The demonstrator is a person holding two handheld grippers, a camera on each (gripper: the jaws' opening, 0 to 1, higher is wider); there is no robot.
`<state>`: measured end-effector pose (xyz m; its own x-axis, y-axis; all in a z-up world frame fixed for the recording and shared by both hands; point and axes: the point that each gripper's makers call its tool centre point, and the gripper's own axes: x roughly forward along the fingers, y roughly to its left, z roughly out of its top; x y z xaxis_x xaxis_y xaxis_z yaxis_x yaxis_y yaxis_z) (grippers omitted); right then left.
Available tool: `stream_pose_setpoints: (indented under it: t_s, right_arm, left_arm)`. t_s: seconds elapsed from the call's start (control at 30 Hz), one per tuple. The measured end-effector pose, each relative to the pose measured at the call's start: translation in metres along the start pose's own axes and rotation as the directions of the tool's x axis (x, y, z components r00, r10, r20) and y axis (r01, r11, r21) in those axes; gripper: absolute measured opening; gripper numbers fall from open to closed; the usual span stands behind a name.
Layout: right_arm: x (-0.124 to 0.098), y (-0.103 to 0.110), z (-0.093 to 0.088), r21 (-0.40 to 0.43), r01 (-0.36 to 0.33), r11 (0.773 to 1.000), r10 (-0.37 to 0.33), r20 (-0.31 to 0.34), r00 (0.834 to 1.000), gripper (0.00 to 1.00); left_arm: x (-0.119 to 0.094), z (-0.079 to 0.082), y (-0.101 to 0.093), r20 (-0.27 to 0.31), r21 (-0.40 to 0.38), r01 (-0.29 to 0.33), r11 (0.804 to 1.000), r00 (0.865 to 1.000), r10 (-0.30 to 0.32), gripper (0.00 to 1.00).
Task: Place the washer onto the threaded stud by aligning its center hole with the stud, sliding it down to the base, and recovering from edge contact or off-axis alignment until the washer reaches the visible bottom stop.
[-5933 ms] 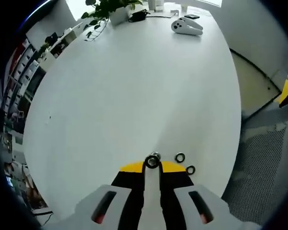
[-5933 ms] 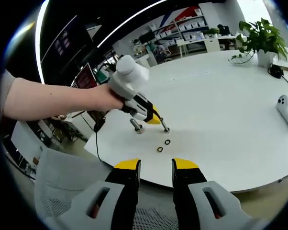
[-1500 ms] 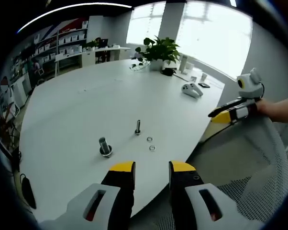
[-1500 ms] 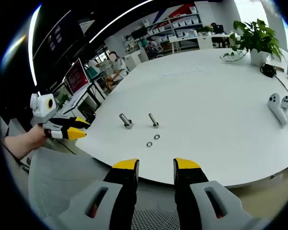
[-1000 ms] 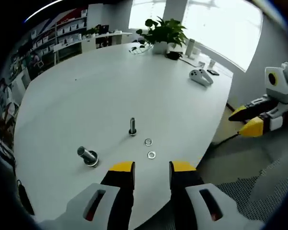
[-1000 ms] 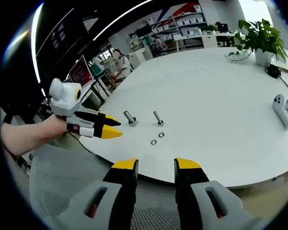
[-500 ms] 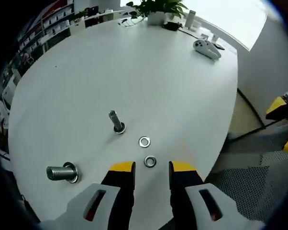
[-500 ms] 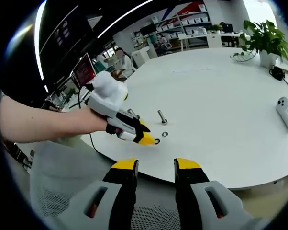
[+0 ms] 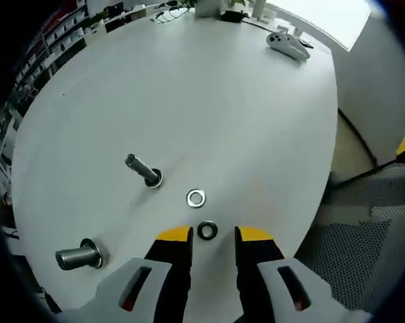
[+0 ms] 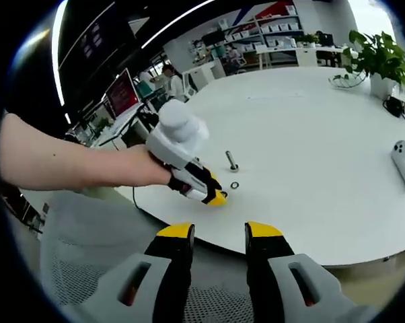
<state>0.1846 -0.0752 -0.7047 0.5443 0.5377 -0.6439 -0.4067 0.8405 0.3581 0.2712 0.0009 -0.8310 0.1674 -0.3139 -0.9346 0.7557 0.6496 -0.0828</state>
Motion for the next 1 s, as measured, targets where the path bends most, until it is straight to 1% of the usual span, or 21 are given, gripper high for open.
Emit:
stream_pose_setpoints:
  t_s: [0.1,0.13,0.2,0.23,0.33,0.43,0.5,0.63,0.8,1.0]
  right_arm:
    - [0.000,0.006,0.001,-0.006,-0.028,1.000,0.028,0.002,1.000,0.32]
    - [0.001,0.007,-0.001,-0.008,-0.032,0.999,0.032,-0.008,0.999,0.32]
    - [0.002,0.008,-0.004,-0.030,-0.037,0.999,0.036,-0.027,0.999,0.32]
    - [0.002,0.008,-0.004,-0.029,-0.037,0.999,0.036,-0.025,0.999,0.32]
    - [0.002,0.010,-0.004,-0.038,-0.044,0.998,0.043,-0.034,0.999,0.32]
    - [0.002,0.011,-0.005,-0.040,-0.051,0.998,0.050,-0.035,0.998,0.32]
    - [0.002,0.014,-0.006,-0.022,-0.066,0.998,0.065,-0.038,0.997,0.33]
    - [0.002,0.014,-0.008,-0.032,-0.069,0.997,0.067,-0.049,0.997,0.33]
    - [0.002,0.014,-0.008,-0.034,-0.069,0.997,0.067,-0.053,0.996,0.33]
    - [0.003,0.013,-0.008,-0.028,-0.066,0.997,0.064,-0.051,0.997,0.33]
  left_arm:
    - [0.005,-0.005,-0.001,-0.033,0.025,-0.008,1.000,0.999,0.009,0.22]
    - [0.004,-0.002,0.002,-0.018,0.043,-0.029,0.999,0.999,0.030,0.20]
    - [0.004,-0.002,0.004,-0.029,0.044,-0.040,0.998,0.999,0.042,0.18]
    - [0.005,-0.002,0.004,-0.030,0.049,-0.045,0.998,0.998,0.046,0.18]
    - [0.004,-0.002,0.002,-0.039,0.090,-0.056,0.994,0.997,0.060,0.18]
    - [0.005,-0.003,0.005,-0.044,0.065,-0.052,0.997,0.998,0.055,0.18]
    - [0.005,-0.003,0.004,-0.044,0.075,-0.055,0.996,0.997,0.058,0.18]
    - [0.004,-0.002,0.006,-0.034,0.063,-0.062,0.996,0.997,0.064,0.17]
    - [0.004,-0.002,0.011,-0.039,0.056,-0.057,0.997,0.998,0.059,0.12]
    - [0.005,-0.002,0.013,-0.039,0.050,-0.049,0.998,0.998,0.051,0.09]
